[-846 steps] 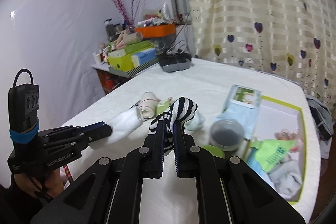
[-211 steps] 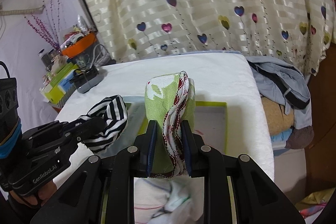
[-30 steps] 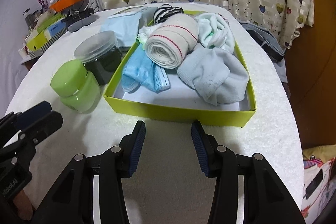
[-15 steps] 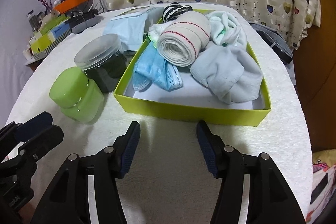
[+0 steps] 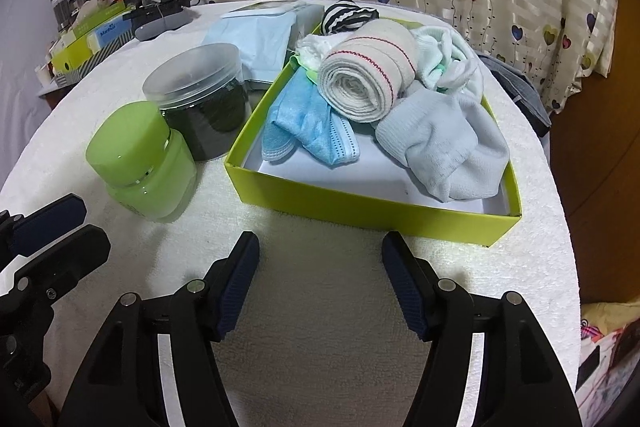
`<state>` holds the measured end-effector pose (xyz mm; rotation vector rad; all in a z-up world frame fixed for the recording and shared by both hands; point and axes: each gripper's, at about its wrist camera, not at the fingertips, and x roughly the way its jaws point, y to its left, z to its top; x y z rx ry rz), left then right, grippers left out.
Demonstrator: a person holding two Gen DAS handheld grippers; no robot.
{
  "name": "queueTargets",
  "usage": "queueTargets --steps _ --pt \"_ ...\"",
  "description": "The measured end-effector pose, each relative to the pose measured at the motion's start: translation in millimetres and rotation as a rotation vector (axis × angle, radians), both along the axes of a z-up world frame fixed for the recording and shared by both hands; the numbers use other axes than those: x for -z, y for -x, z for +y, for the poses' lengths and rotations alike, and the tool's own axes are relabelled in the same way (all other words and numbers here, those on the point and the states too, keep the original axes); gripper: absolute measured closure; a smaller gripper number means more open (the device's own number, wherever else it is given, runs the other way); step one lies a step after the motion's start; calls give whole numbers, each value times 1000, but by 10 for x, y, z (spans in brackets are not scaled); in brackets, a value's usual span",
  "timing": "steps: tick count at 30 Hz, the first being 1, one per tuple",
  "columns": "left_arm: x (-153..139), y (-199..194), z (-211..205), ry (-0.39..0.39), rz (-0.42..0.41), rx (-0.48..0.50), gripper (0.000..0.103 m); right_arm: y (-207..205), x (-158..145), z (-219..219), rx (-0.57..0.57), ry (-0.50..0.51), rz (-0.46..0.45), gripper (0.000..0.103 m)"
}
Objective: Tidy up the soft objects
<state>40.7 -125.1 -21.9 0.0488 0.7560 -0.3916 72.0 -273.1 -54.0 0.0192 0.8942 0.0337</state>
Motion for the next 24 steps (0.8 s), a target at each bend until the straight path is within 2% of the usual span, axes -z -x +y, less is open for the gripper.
queueTargets --steps 18,24 --pt "-6 -127 44 1 37 -14 67 -3 -3 4 0 0 0 38" --pt "-1 -153 27 20 61 27 67 -2 -3 4 0 0 0 38"
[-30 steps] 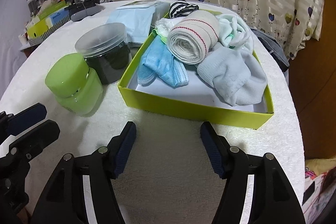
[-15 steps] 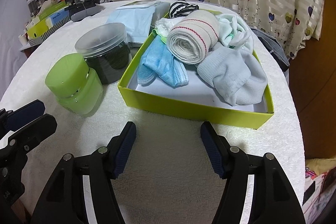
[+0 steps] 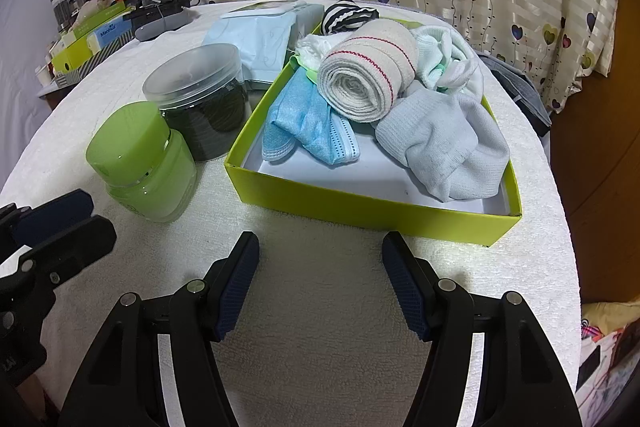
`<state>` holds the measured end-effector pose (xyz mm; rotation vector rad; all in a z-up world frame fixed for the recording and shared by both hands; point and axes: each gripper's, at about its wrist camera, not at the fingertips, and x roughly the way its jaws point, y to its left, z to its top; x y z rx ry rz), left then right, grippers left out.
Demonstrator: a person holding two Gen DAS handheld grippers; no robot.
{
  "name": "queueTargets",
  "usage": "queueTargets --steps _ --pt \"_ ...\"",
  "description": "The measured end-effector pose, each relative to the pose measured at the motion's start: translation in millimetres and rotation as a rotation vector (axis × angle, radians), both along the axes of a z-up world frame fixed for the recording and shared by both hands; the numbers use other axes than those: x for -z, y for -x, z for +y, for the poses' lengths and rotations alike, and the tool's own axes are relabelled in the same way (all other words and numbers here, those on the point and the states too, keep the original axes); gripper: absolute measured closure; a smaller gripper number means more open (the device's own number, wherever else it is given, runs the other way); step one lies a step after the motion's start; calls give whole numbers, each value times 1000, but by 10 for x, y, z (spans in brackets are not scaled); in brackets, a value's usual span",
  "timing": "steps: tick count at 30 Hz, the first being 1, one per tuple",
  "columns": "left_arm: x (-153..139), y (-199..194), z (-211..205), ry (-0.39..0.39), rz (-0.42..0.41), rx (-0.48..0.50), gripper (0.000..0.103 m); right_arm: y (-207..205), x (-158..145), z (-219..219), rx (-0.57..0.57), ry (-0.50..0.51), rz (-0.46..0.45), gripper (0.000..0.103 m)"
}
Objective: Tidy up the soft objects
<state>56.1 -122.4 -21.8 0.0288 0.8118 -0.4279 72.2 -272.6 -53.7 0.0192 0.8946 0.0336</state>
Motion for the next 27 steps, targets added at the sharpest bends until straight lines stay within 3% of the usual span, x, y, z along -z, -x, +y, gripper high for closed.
queueTargets --steps 27 --pt "-10 12 -31 -22 11 20 67 0 0 1 0 1 0 38"
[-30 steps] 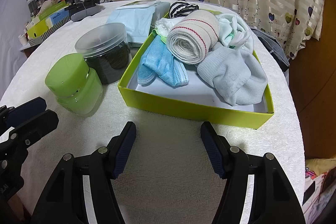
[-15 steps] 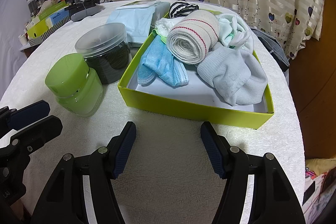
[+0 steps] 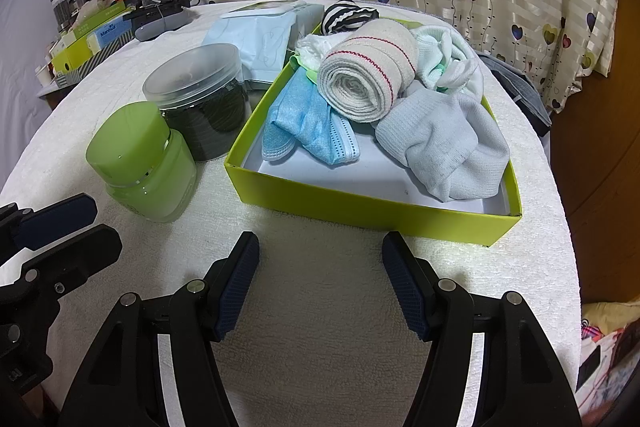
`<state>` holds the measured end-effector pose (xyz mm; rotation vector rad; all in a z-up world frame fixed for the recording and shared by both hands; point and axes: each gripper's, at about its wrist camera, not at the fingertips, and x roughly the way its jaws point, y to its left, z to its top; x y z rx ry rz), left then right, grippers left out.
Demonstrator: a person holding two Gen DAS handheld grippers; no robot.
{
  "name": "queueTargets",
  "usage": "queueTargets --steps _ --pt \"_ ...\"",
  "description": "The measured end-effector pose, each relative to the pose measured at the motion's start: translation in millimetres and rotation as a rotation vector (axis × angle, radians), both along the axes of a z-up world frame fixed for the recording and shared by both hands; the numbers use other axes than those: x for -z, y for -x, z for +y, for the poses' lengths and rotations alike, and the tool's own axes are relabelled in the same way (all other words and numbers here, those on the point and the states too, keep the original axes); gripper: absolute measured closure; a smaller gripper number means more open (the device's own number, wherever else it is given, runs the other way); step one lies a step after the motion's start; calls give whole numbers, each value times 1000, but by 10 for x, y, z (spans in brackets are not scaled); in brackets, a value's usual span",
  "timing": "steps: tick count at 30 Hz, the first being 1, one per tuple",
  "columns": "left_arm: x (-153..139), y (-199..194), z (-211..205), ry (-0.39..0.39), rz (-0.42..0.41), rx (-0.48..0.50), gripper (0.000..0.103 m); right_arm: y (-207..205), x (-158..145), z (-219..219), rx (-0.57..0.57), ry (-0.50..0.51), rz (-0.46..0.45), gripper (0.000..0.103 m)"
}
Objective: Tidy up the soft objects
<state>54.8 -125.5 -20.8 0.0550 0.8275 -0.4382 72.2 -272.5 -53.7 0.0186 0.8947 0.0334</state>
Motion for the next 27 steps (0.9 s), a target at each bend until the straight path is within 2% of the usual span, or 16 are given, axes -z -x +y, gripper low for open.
queueTargets --steps 27 --pt "-36 -34 -55 -15 -6 13 67 1 -1 -4 0 0 0 38"
